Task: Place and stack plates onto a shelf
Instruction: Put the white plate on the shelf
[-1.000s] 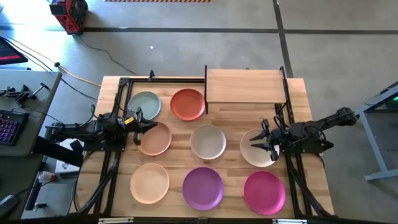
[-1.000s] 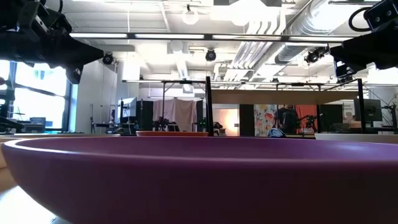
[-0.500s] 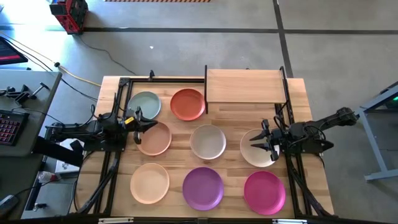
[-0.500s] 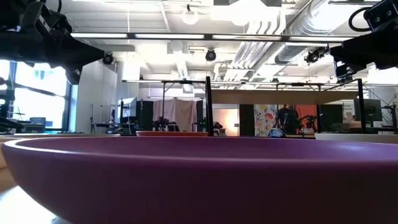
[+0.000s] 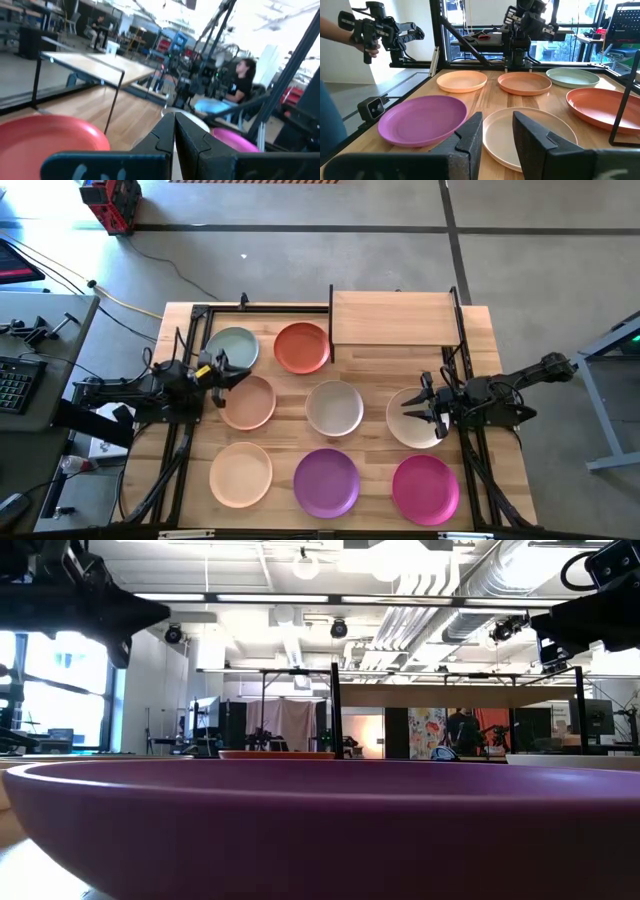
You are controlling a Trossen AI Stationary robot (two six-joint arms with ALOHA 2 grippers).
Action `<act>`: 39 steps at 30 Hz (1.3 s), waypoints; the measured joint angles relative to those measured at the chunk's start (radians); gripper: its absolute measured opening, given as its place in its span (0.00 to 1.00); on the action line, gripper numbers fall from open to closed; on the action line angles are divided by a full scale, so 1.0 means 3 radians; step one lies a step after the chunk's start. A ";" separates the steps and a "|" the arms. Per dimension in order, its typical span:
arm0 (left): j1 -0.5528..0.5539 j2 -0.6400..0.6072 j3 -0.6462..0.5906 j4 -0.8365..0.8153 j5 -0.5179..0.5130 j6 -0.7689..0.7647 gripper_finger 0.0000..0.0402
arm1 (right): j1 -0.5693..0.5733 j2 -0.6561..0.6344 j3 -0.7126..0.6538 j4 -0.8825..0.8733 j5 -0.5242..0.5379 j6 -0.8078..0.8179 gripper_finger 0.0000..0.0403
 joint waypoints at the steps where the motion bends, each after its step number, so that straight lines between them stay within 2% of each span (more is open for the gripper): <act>1: -0.0001 -0.0001 0.0000 0.0050 -0.0006 0.0010 0.01 | 0.0000 0.0000 0.0000 0.0000 0.0001 -0.0001 0.23; 5: -0.0001 0.0000 0.0000 0.0204 -0.0005 -0.0037 0.01 | 0.0000 0.0000 0.0000 0.0000 0.0001 -0.0001 0.23; 14: 0.0000 0.0000 0.0000 0.0280 -0.0020 -0.0479 0.01 | -0.0001 -0.0001 0.0000 0.0000 0.0001 0.0000 0.23; 18: -0.0001 -0.0001 0.0000 0.0431 -0.0266 -0.0863 0.01 | -0.0001 0.0000 -0.0001 0.0009 0.0037 -0.0011 0.23; 25: -0.0001 0.0000 0.0000 0.0621 -0.0594 -0.0808 0.01 | -0.0001 0.0000 0.0000 0.0045 0.0038 0.0001 0.23; 34: -0.0001 0.0001 0.0107 0.0739 -0.0714 -0.0817 0.01 | 0.0000 0.0000 -0.0001 0.0550 0.0038 0.0004 0.23; 39: -0.0001 0.0013 0.0325 0.0702 -0.0716 -0.0837 0.01 | 0.0000 0.0000 -0.0001 0.0957 0.0042 0.0369 0.23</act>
